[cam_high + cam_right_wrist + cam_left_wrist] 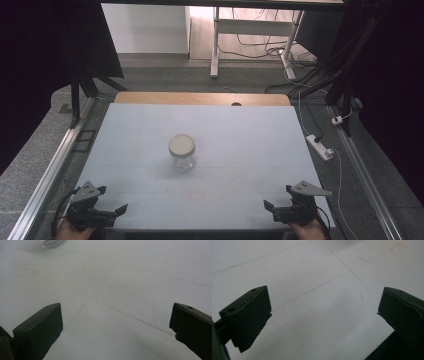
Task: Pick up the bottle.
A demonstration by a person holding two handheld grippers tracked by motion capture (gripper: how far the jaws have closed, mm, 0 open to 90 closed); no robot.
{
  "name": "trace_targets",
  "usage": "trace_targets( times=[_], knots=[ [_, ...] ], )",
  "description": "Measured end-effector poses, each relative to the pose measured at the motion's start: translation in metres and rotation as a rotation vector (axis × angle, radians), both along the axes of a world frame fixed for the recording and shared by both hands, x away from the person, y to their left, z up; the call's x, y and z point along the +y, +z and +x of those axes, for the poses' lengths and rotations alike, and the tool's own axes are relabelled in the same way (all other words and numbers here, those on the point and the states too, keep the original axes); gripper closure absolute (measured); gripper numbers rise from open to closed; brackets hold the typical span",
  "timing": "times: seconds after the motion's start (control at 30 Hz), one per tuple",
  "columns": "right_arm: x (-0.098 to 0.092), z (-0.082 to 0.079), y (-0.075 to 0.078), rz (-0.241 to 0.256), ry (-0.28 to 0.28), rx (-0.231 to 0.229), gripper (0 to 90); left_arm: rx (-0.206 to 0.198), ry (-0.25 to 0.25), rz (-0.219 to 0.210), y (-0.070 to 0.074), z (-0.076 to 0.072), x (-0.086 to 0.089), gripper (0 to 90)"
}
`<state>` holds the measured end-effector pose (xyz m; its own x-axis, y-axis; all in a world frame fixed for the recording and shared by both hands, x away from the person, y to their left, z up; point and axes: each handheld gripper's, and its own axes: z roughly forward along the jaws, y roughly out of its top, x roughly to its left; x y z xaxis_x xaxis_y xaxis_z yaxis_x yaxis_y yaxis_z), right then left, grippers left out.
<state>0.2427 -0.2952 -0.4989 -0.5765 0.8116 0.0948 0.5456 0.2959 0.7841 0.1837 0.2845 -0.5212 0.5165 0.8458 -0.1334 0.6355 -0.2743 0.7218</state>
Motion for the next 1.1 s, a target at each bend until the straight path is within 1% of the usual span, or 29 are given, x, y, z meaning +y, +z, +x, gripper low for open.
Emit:
trace_targets(
  times=[0.13, 0.23, 0.37, 0.53, 0.6, 0.67, 0.83, 0.97, 1.1],
  knots=[
    [0.0024, -0.0006, -0.0001, -0.021, 0.012, -0.006, 0.0, -0.002, -0.008, 0.007, -0.0001, -0.0003, -0.0009, 0.0],
    [0.0031, -0.0011, 0.0001, -0.026, 0.012, -0.011, 0.0, 0.002, -0.010, 0.006, -0.0002, 0.0001, -0.0008, 0.0],
    [0.0026, -0.0009, 0.0000, -0.021, 0.012, -0.010, 0.0, 0.004, -0.020, 0.003, -0.0003, 0.0002, -0.0008, 0.0],
    [0.0033, -0.0013, 0.0001, -0.026, 0.015, -0.012, 0.0, 0.014, -0.005, -0.006, -0.0004, 0.0009, 0.0000, 0.0],
    [0.0037, -0.0013, 0.0000, -0.029, 0.019, -0.015, 0.0, 0.013, -0.009, -0.008, -0.0003, 0.0011, 0.0007, 0.0],
    [0.0039, -0.0014, 0.0001, -0.030, 0.021, -0.016, 0.0, 0.016, -0.006, -0.021, -0.0002, 0.0012, 0.0015, 0.0],
    [0.0043, -0.0017, 0.0002, -0.032, 0.022, -0.015, 0.0, 0.015, -0.005, -0.025, -0.0001, 0.0012, 0.0020, 0.0],
    [0.0046, -0.0017, 0.0001, -0.037, 0.024, -0.017, 0.0, 0.008, -0.014, -0.025, 0.0004, 0.0014, 0.0017, 0.0],
    [0.0050, -0.0017, 0.0000, -0.039, 0.027, -0.015, 0.0, -0.014, -0.018, -0.027, 0.0025, 0.0024, 0.0011, 0.0]
  ],
)
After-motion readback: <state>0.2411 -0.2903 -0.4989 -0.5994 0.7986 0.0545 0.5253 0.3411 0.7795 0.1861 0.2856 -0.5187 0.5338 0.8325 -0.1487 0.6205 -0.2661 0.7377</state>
